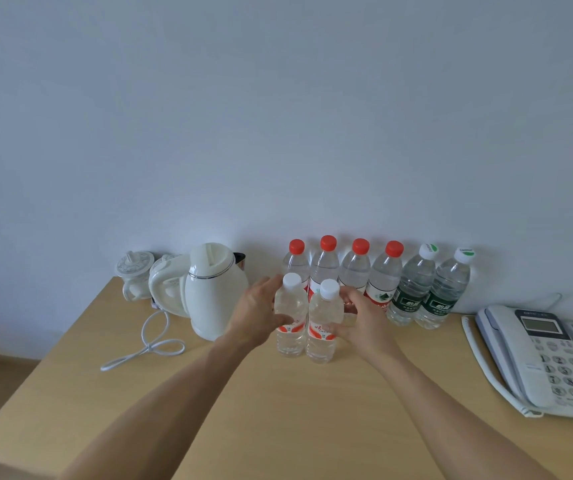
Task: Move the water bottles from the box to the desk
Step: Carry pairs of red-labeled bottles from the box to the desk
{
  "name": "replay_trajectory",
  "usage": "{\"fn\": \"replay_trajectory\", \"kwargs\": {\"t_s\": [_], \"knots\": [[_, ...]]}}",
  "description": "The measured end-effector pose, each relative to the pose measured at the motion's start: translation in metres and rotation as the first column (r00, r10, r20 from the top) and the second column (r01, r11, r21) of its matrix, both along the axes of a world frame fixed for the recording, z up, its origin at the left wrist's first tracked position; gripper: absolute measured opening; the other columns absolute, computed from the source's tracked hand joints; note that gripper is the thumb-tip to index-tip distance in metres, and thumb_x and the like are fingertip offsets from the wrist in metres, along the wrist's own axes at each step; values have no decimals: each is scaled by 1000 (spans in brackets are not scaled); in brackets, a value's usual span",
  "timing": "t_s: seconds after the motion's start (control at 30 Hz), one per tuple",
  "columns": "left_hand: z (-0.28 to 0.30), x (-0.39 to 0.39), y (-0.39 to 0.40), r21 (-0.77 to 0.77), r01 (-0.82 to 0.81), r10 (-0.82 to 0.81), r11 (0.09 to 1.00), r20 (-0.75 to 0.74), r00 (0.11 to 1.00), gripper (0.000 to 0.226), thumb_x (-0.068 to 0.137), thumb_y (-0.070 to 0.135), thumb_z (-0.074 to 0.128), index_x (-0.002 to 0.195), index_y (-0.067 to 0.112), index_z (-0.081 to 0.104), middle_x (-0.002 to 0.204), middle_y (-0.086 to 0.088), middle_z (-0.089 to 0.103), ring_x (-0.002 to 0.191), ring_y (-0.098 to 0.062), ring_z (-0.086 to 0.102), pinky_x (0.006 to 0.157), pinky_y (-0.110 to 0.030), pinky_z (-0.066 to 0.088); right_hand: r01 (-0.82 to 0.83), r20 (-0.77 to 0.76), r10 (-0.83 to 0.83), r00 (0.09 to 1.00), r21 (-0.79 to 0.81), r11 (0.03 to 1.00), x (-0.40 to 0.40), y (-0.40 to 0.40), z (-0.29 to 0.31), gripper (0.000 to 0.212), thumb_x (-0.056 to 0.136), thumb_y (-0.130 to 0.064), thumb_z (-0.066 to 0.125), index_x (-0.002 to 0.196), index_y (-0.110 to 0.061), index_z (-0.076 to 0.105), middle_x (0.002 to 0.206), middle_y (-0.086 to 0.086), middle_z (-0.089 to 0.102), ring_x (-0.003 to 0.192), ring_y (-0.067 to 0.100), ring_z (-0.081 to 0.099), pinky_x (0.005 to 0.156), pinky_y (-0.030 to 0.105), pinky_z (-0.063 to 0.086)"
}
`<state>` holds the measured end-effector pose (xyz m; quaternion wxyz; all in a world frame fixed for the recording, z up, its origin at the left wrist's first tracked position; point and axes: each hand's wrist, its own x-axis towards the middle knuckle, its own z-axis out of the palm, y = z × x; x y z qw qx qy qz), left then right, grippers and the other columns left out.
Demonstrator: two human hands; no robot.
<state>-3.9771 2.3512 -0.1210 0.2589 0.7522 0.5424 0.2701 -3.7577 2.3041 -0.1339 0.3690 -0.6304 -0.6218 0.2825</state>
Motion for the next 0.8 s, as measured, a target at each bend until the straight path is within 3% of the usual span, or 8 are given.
{"fn": "replay_trajectory", "kwargs": {"t_s": [0.27, 0.43, 0.6, 0.7, 0.8], "knots": [[8, 6, 18, 8, -42, 42, 999, -1, 999, 67, 66, 4, 90, 126, 15, 62, 108, -4, 56, 95, -26, 65, 86, -46, 57, 15, 9, -16, 1000, 35, 999, -3, -6, -2, 60, 71, -19, 90, 110, -40, 50, 107, -25, 64, 99, -13, 58, 76, 2, 38], [9, 11, 30, 27, -48, 49, 998, -25, 998, 68, 66, 5, 90, 127, 16, 61, 106, -6, 56, 97, -26, 64, 86, -46, 57, 13, 18, -13, 1000, 27, 1000, -1, -8, -2, 57, 71, -23, 90, 111, -36, 52, 105, -24, 65, 95, -19, 56, 73, 2, 39], [7, 9, 35, 31, -59, 60, 998, -25, 998, 69, 67, 8, 90, 128, 18, 59, 108, -5, 56, 96, -24, 64, 86, -43, 58, 21, 40, -23, 999, 39, 999, -2, -8, -4, 56, 72, -22, 89, 115, -30, 54, 110, -20, 65, 100, -5, 60, 76, 6, 40], [4, 9, 32, 27, -64, 65, 998, -21, 998, 77, 67, 12, 90, 135, 23, 54, 111, -4, 58, 97, -22, 64, 87, -42, 58, 28, 44, -31, 999, 60, 998, -1, -6, -6, 55, 73, -16, 88, 116, -27, 55, 113, -16, 65, 103, 5, 63, 81, 15, 44], [3, 9, 30, 28, -65, 66, 997, -35, 997, 75, 69, 13, 90, 135, 22, 54, 110, -5, 60, 95, -24, 63, 86, -43, 57, 39, 63, -43, 997, 69, 997, -1, -2, -6, 51, 75, -16, 87, 116, -23, 56, 110, -14, 66, 102, 6, 62, 76, 11, 41]]}}
